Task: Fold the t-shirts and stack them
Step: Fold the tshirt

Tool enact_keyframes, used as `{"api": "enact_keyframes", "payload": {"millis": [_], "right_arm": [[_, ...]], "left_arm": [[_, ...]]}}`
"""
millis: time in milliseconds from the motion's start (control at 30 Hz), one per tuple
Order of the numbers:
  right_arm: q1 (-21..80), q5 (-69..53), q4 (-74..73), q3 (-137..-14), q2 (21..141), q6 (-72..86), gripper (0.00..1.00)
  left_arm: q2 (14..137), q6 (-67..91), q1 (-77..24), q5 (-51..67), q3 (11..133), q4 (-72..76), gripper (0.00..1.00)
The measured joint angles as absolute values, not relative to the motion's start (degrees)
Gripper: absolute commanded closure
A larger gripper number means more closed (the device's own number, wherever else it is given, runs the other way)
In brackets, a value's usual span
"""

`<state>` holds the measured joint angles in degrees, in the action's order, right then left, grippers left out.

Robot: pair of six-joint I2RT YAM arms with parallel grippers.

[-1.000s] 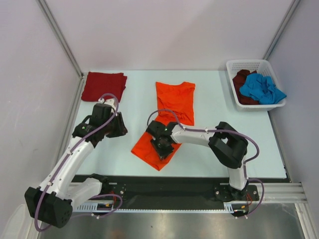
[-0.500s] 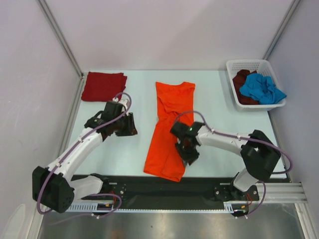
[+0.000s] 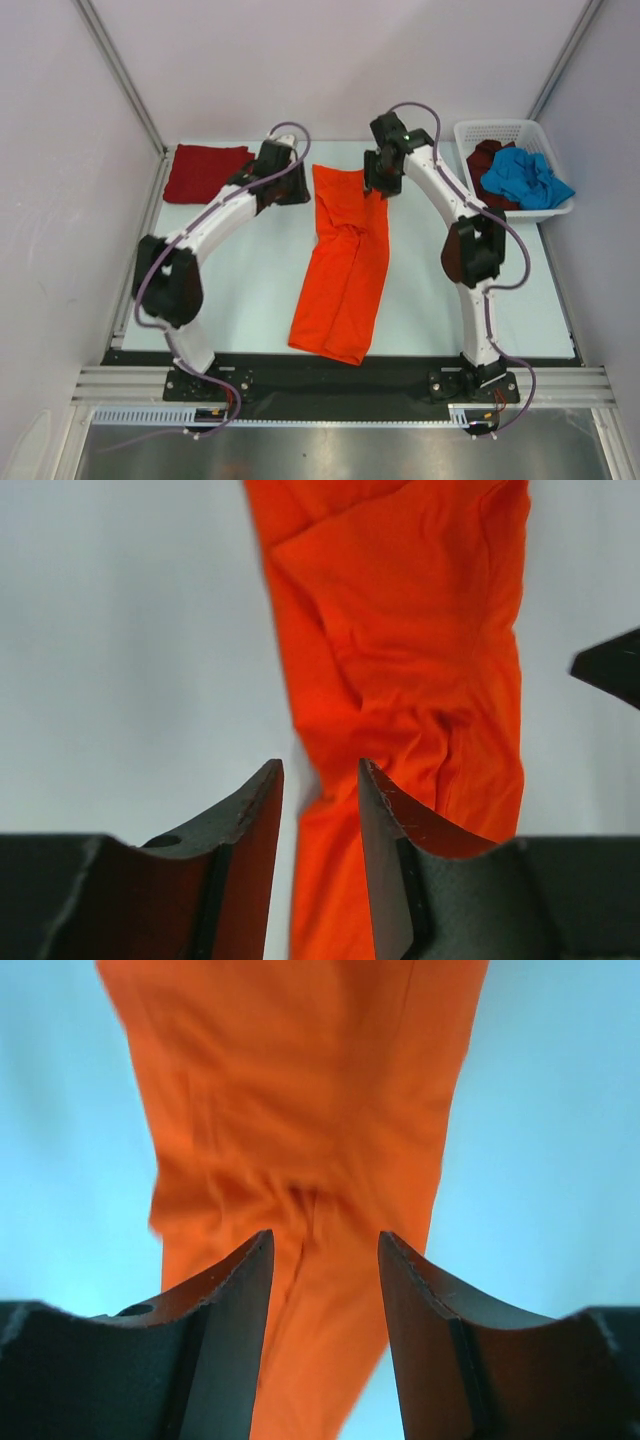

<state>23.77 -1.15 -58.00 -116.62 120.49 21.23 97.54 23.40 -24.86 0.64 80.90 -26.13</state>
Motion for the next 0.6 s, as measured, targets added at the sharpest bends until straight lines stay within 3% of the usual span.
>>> {"api": "enact_keyframes", "payload": {"millis": [100,200,600], "right_arm": [[23.31,0.95,-61.76,-130.61,130.32,20.45,0.49],[22.76,1.58,-63.51,-135.98,135.59,19.99,0.51],[22.15,4.54,-58.65,-126.21,138.17,18.74,0.52]], "left_arm": [[105.78,24.62,-26.24,-0.95,88.99,-25.1,0.6],[112.38,25.87,-27.51,-1.39,95.0,-25.04,0.64],[128.44,30.11,-28.86,-1.15,104.36,-24.53,0.63]]}}
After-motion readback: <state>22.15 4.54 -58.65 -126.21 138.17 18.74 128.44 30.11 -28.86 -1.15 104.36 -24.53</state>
